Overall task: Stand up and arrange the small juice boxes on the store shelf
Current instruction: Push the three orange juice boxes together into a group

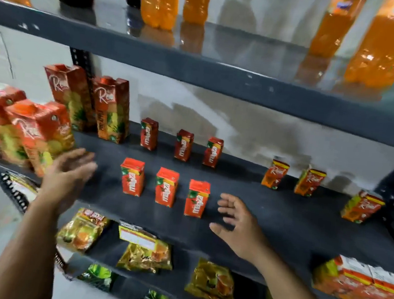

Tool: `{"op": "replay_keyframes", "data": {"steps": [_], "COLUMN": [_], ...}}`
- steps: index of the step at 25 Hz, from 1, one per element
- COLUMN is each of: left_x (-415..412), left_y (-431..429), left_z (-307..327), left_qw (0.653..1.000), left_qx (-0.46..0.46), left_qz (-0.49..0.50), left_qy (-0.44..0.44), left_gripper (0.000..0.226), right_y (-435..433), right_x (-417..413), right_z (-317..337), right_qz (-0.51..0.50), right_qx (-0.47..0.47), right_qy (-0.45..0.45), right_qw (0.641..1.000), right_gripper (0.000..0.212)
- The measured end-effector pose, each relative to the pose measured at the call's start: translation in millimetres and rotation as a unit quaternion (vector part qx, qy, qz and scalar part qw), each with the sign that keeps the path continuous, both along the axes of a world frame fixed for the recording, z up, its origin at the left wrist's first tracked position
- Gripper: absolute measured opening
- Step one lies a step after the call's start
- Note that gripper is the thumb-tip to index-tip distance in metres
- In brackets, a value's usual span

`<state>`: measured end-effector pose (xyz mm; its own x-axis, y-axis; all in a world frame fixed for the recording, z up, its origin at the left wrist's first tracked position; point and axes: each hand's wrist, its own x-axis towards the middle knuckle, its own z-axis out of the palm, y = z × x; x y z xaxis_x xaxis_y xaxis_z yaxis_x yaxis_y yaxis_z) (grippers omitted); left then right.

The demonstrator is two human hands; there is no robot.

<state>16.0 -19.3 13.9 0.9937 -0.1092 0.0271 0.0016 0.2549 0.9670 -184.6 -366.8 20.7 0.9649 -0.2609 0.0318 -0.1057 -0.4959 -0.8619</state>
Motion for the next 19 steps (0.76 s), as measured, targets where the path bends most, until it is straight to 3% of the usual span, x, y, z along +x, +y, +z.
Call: {"op": "replay_keyframes", "data": {"steps": [2,4,7,11,19], "left_x": [12.2,27.9,40.3,41.5,36.9], "left_y": [-20.0,-34.7,-47.4,-66.3,-85.2], "left_z": [7.9,7.1,-3.3,-12.5,-20.3], "left_qw": [0.99,0.951,0.889,0.889,0.877], "left_qx": [0.103,0.21,0.324,0.305,0.268], "left_qz": [-0.092,-0.216,-0.309,-0.33,-0.392], "left_qy": [-0.028,-0.063,-0.093,-0.083,-0.077], "left_gripper": [0.061,0.082,0.084,0.057,0.054], "right_y": [14.3,26.4,41.6,52.3,68.1], "right_x": [29.5,51.6,69.8,82.0,94.5], "right_z": [-0.6,-2.4,-8.6,-14.5,-29.5], "right_qz": [-0.009,-0.027,-0.085,-0.117,-0.097], "right_qx": [0.008,-0.012,-0.031,-0.02,0.051], "right_qy": [0.039,0.071,0.09,0.122,0.117], "right_qw": [0.999,0.997,0.992,0.985,0.987], "right_gripper": [0.072,0.078,0.07,0.043,0.051]}}
